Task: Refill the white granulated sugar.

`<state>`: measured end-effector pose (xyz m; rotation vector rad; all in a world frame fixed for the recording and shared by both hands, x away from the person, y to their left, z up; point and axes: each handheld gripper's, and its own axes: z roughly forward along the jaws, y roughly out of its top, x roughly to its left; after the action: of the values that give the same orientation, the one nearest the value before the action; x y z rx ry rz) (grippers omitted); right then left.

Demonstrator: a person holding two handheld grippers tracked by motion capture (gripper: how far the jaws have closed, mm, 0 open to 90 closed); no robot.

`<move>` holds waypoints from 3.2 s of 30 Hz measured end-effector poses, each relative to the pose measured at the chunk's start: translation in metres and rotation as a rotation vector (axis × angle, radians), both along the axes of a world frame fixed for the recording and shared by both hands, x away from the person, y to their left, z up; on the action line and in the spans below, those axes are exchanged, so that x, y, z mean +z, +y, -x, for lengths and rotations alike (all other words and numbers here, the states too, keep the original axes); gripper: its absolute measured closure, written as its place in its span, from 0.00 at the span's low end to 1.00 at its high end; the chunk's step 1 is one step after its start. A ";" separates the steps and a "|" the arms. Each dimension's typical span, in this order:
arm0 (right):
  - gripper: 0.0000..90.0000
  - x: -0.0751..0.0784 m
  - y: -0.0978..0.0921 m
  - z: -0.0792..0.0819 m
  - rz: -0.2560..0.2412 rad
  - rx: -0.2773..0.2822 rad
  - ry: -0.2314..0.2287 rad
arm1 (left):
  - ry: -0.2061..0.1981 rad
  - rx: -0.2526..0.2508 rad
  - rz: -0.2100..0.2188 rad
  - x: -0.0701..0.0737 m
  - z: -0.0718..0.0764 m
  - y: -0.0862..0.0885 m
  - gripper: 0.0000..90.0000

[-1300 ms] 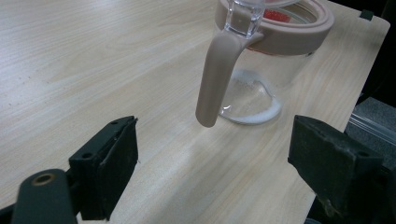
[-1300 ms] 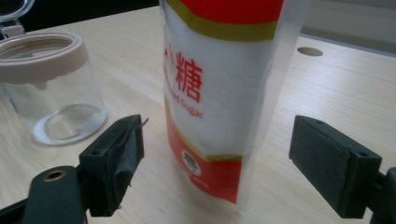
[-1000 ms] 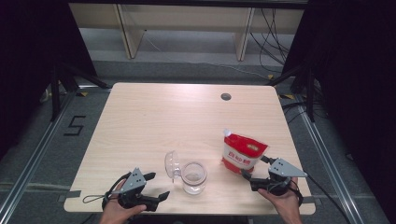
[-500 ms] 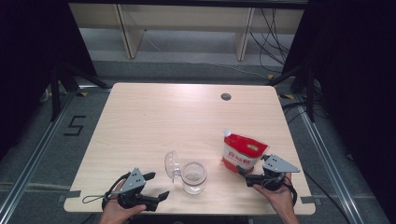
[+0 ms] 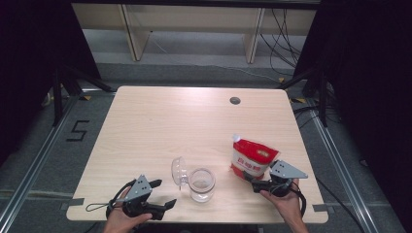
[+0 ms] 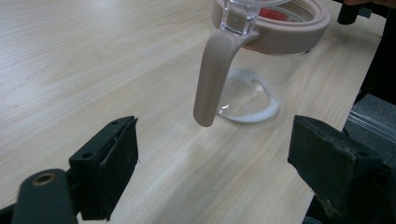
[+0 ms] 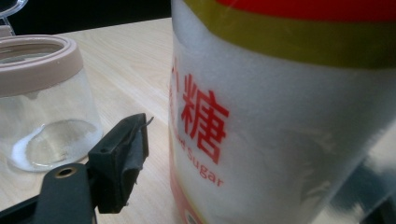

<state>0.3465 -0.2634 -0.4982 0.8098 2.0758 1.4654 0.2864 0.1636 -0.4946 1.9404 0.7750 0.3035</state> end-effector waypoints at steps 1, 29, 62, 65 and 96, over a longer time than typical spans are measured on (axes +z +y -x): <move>0.27 -0.001 0.002 0.001 -0.007 0.001 0.035 | 0.001 0.003 0.007 0.000 0.000 0.000 0.17; 0.29 -0.007 0.002 -0.011 0.012 0.014 -0.045 | 0.006 0.009 -0.018 -0.002 0.003 -0.003 0.17; 0.32 -0.018 0.007 -0.019 -0.002 0.040 -0.068 | 0.003 0.002 -0.014 -0.002 0.003 -0.004 0.18; 0.33 -0.017 0.007 -0.021 0.010 0.034 -0.078 | 0.005 -0.001 -0.023 -0.002 0.003 -0.004 0.18; 0.52 -0.003 0.029 0.006 0.184 0.017 -0.164 | 0.001 0.001 -0.019 -0.001 0.004 -0.003 0.19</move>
<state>0.3403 -0.2341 -0.5016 0.5816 2.0602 1.2806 0.2826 0.1610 -0.4951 1.9588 0.7763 0.3111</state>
